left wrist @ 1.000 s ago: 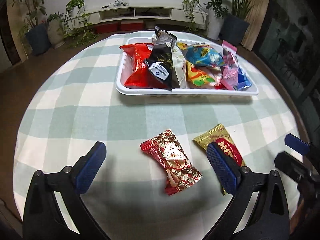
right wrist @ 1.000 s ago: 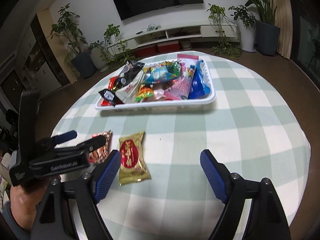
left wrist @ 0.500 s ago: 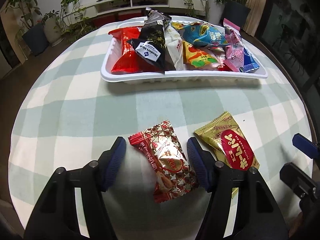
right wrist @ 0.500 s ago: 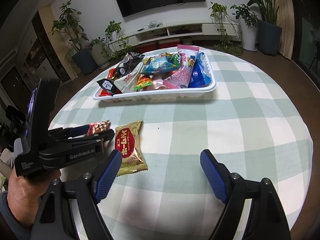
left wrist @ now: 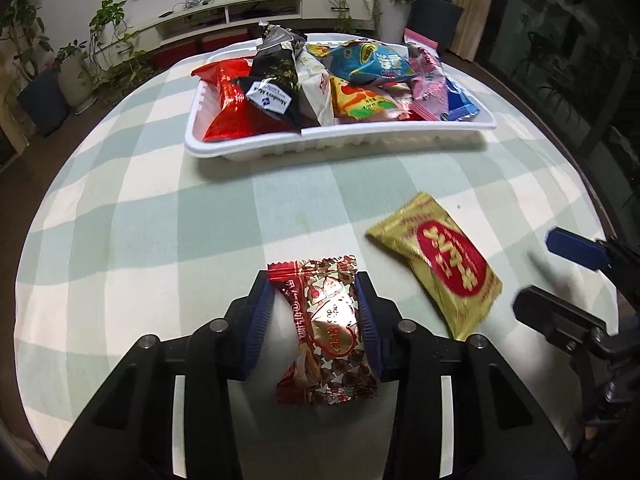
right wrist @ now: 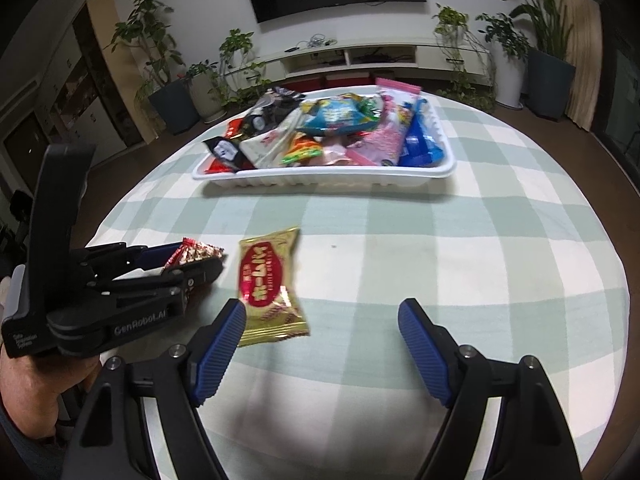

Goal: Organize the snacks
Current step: 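Grasp the red-white cake packet with the left tool while the right tool grasps the gold-red packet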

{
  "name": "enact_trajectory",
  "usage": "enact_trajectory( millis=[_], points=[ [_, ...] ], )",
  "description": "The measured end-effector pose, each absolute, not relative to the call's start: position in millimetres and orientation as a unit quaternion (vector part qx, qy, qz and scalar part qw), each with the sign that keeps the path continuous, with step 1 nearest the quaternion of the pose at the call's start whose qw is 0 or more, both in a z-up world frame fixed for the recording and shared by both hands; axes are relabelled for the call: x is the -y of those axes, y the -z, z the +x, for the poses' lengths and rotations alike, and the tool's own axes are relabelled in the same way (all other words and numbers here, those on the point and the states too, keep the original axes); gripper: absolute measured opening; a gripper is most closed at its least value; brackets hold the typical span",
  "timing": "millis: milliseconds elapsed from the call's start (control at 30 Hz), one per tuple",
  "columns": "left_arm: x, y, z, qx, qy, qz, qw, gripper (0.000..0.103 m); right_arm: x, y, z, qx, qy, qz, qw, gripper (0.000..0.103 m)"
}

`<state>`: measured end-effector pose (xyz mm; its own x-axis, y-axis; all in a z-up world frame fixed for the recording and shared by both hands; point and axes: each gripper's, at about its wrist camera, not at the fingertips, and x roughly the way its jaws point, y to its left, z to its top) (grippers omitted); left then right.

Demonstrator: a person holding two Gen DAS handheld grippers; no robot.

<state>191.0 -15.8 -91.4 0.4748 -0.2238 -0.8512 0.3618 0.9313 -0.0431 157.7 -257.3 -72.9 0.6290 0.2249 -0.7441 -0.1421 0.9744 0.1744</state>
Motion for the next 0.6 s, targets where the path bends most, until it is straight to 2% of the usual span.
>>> enact_trajectory(
  millis=[233, 433, 600],
  points=[
    [-17.1, 86.2, 167.5, -0.482, 0.19, 0.013, 0.856, 0.038, 237.2, 72.3, 169.8, -0.432, -0.109, 0.013, 0.895, 0.081],
    [-39.5, 82.0, 150.8, -0.477, 0.2, -0.023, 0.855, 0.038, 216.9, 84.0, 190.2, -0.472, -0.11, -0.02, 0.875, 0.071],
    [-50.4, 81.9, 143.6, -0.474, 0.204, -0.044, 0.855, 0.038, 197.9, 90.8, 200.8, -0.488, -0.104, -0.051, 0.865, 0.071]
  ],
)
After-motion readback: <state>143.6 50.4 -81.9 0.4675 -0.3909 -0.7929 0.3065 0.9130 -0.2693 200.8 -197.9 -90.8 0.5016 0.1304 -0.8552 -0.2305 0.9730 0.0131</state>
